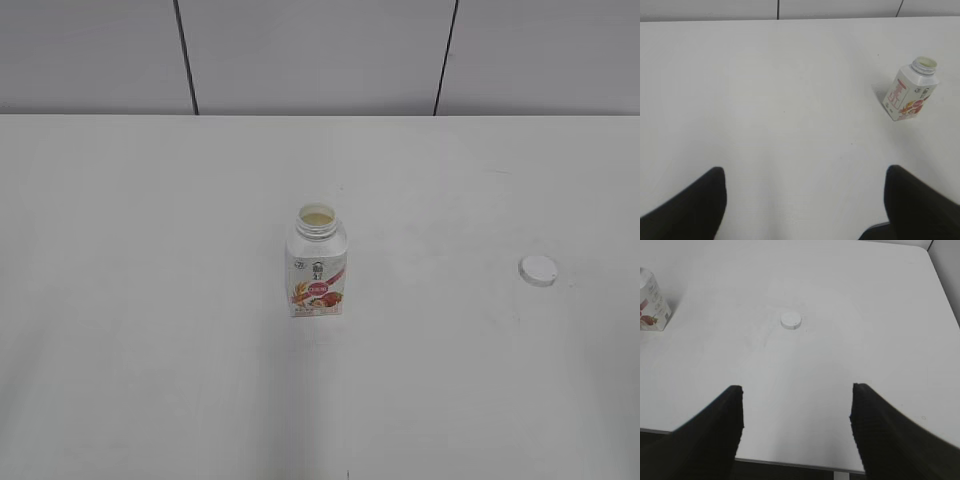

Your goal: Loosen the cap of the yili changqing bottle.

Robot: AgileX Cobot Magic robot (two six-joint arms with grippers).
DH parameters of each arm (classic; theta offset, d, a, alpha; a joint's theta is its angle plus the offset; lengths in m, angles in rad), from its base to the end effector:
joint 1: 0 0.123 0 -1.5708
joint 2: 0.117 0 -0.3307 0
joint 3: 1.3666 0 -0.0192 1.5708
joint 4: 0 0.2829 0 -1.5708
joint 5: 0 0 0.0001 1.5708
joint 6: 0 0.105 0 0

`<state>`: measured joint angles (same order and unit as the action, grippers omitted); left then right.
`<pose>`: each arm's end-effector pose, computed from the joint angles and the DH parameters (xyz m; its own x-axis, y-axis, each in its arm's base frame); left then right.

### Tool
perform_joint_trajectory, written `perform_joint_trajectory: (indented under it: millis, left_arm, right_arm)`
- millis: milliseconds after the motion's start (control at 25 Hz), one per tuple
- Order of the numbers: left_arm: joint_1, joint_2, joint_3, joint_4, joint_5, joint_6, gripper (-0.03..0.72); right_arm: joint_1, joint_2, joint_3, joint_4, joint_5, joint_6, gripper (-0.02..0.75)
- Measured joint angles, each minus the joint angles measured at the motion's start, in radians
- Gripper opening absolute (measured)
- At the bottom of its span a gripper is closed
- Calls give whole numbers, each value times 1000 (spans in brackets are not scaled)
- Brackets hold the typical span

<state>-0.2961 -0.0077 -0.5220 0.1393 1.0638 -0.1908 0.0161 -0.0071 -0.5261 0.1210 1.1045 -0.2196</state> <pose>-0.0106 0.0166 0.2937 -0.4293 0.0038 -0.9031 0.1331 0.9893 -0.0591 -0.0174 0.0110 0.2910 -0.4381 -0.1704 -0.8826 -0.1861 0.9778 -0.0964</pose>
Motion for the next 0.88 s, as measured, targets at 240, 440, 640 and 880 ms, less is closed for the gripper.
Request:
perform_joint_trajectory:
  millis: [240, 440, 640, 880]
  left_arm:
    - [0, 0, 0, -4, -2, 2, 587]
    - [0, 0, 0, -9, -2, 4, 587]
    - [0, 0, 0, -24, -2, 4, 587]
    - [63, 0, 0, -56, -2, 4, 583]
  right_arm:
    - [0, 0, 11, 0, -2, 0, 533]
    - [0, -1, 11, -1, -2, -1, 533]
    - [0, -1, 11, -1, -2, -1, 533]
    - [0, -1, 11, -1, -3, -1, 533]
